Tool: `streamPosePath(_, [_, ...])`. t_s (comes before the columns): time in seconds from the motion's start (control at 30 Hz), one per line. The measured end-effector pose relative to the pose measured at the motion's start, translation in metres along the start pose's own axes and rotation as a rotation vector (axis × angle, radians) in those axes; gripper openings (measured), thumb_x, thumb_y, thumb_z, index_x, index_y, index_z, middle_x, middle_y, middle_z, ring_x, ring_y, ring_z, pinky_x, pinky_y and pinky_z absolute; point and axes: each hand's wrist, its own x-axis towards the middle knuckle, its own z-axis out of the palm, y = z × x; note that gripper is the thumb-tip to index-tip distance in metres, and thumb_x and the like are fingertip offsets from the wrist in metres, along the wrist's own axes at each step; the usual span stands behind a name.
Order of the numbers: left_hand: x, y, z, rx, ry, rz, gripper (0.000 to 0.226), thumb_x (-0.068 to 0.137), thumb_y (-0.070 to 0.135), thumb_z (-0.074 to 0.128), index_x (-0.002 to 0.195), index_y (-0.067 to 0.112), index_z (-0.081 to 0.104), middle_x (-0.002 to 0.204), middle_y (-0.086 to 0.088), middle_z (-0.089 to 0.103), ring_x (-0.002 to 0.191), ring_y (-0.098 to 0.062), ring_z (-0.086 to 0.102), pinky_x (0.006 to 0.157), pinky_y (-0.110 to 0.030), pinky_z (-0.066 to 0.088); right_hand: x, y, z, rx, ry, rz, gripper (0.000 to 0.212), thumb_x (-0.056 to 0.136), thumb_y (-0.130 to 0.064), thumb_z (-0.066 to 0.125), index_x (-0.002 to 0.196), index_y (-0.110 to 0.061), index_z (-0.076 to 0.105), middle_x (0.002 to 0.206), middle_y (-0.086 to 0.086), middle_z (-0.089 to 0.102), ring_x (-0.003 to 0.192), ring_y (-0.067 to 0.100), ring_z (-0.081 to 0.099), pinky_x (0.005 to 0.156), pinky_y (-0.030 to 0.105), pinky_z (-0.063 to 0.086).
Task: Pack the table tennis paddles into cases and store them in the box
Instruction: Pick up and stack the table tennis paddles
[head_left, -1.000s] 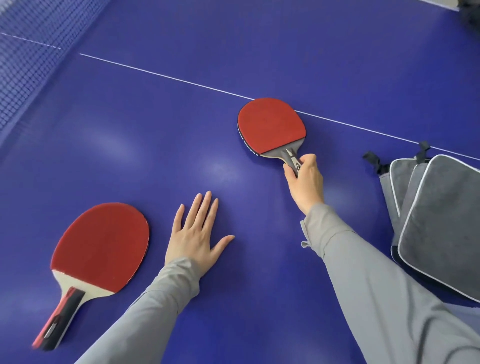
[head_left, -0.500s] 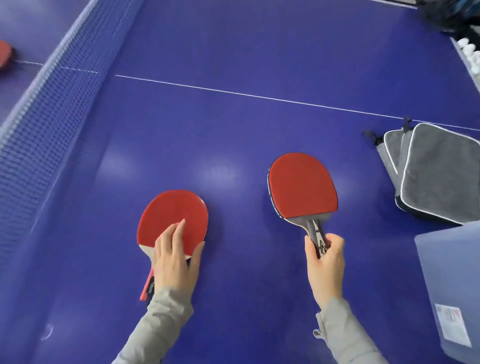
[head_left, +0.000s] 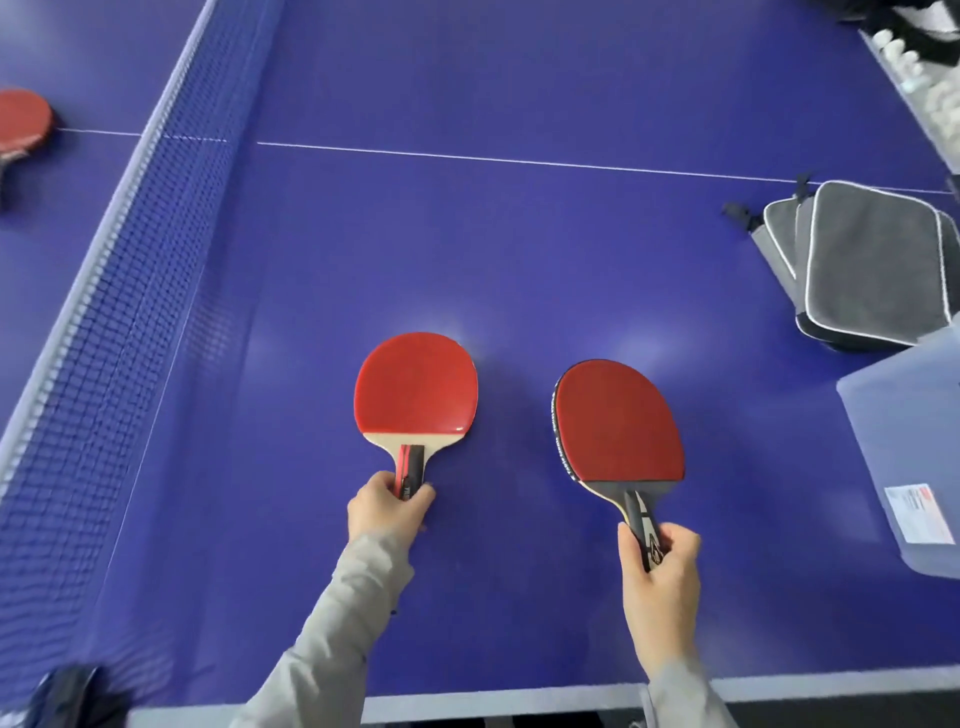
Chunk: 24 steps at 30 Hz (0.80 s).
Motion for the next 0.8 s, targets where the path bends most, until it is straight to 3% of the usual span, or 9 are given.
streamPosePath(0.07, [-0.003, 0.005, 0.005, -0.265, -0.133, 0.008, 0.023, 0.083, 0.015, 0.066, 0.07, 0.01, 0.047, 0.053, -0.004, 0.052, 0.032, -0.014, 0.051, 0.036, -0.02, 0.035, -0.007, -0.002, 0.003, 0.009, -0.026, 0.005, 0.024, 0.087, -0.02, 0.065, 0.093, -0.014, 0.043, 0.075, -0.001, 0.055, 0.066, 0.014, 0.053, 0.052, 0.022, 0.036])
streamPosePath(0.13, [-0.005, 0.008, 0.008, -0.343, -0.16, 0.035, 0.023, 0.085, 0.018, 0.064, 0.072, 0.011, 0.046, 0.052, -0.004, 0.048, 0.031, -0.014, 0.046, 0.034, -0.019, 0.033, -0.012, -0.006, 0.006, 0.026, -0.046, 0.003, 0.024, 0.087, -0.021, 0.065, 0.093, -0.015, 0.043, 0.076, -0.002, 0.055, 0.066, 0.012, 0.053, 0.052, 0.019, 0.038])
streamPosePath(0.43, [-0.056, -0.024, 0.041, -0.345, -0.14, 0.115, 0.024, 0.083, 0.013, 0.063, 0.071, 0.012, 0.042, 0.052, -0.005, 0.047, 0.033, -0.017, 0.044, 0.036, -0.021, 0.036, -0.043, -0.024, 0.026, 0.125, -0.146, -0.007, 0.023, 0.087, -0.023, 0.065, 0.094, -0.019, 0.043, 0.081, 0.0, 0.058, 0.063, 0.001, 0.052, 0.054, 0.013, 0.043])
streamPosePath(0.6, [-0.066, -0.034, 0.061, -0.263, -0.165, 0.079, 0.03, 0.082, 0.02, 0.065, 0.07, 0.012, 0.039, 0.054, -0.006, 0.05, 0.033, -0.015, 0.047, 0.037, -0.021, 0.038, -0.059, -0.029, 0.046, 0.112, -0.169, 0.014, 0.026, 0.087, -0.026, 0.065, 0.098, -0.014, 0.045, 0.087, 0.002, 0.059, 0.073, 0.011, 0.056, 0.059, 0.014, 0.043])
streamPosePath(0.7, [-0.059, -0.033, 0.059, -0.239, -0.235, 0.075, 0.03, 0.082, 0.022, 0.067, 0.073, 0.011, 0.041, 0.053, -0.006, 0.055, 0.036, -0.018, 0.052, 0.037, -0.021, 0.04, -0.061, -0.031, 0.057, 0.087, -0.194, 0.02, 0.027, 0.088, -0.024, 0.065, 0.099, -0.011, 0.044, 0.09, 0.004, 0.058, 0.077, 0.014, 0.055, 0.062, 0.017, 0.042])
streamPosePath(0.8, [-0.057, -0.034, 0.05, -0.331, -0.389, 0.077, 0.018, 0.088, 0.014, 0.064, 0.088, 0.005, 0.047, 0.061, -0.007, 0.06, 0.049, -0.021, 0.061, 0.051, -0.033, 0.054, -0.061, -0.033, 0.064, 0.079, -0.222, 0.024, 0.028, 0.088, -0.023, 0.064, 0.101, -0.01, 0.044, 0.094, 0.006, 0.058, 0.082, 0.019, 0.057, 0.069, 0.025, 0.047])
